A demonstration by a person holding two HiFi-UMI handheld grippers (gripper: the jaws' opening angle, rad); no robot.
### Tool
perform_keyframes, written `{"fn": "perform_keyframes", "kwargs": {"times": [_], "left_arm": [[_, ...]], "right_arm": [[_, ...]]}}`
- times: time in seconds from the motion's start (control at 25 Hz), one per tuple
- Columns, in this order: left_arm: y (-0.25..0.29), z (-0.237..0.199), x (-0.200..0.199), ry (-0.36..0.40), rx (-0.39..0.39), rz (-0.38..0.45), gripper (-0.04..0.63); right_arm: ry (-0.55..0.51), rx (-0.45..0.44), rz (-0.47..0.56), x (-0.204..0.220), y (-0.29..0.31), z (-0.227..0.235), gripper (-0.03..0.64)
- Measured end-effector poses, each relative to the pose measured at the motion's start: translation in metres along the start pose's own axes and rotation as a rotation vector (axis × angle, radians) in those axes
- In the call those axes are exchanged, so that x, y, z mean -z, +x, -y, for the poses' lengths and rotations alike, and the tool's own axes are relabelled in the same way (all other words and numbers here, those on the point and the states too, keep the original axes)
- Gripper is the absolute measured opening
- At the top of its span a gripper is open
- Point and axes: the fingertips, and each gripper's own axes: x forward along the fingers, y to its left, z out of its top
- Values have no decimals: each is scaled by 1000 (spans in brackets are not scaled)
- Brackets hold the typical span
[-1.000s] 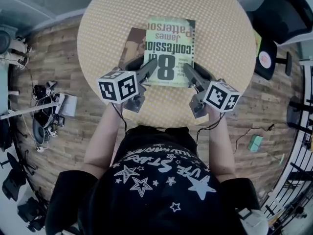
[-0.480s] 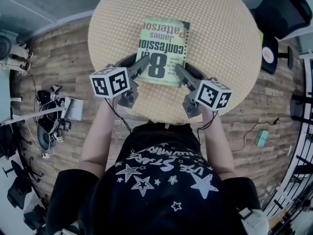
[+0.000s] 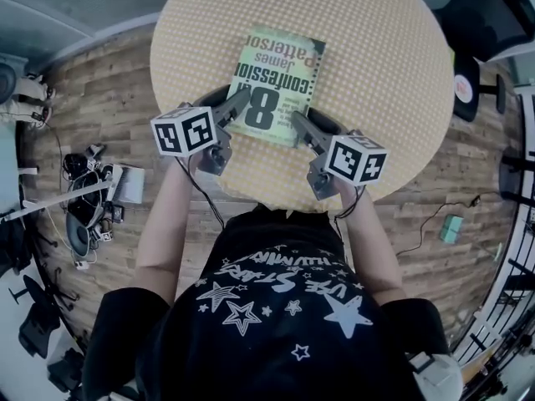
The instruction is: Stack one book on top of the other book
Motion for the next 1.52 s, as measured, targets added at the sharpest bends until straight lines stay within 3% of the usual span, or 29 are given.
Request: {"fn": "perform_keyframes", "kwargs": {"times": [0.76, 1.32, 1.52], "left_arm": [[25, -26, 23, -14, -8, -36, 187], [31, -32, 24, -18, -28, -24, 195], [32, -31, 22, 33, -30, -1, 202]], "right_arm": [[-42, 45, -68, 17, 19, 27, 190], [-23, 23, -88, 17, 25, 36, 192], [-17, 26, -71, 17, 26, 37, 192]]}}
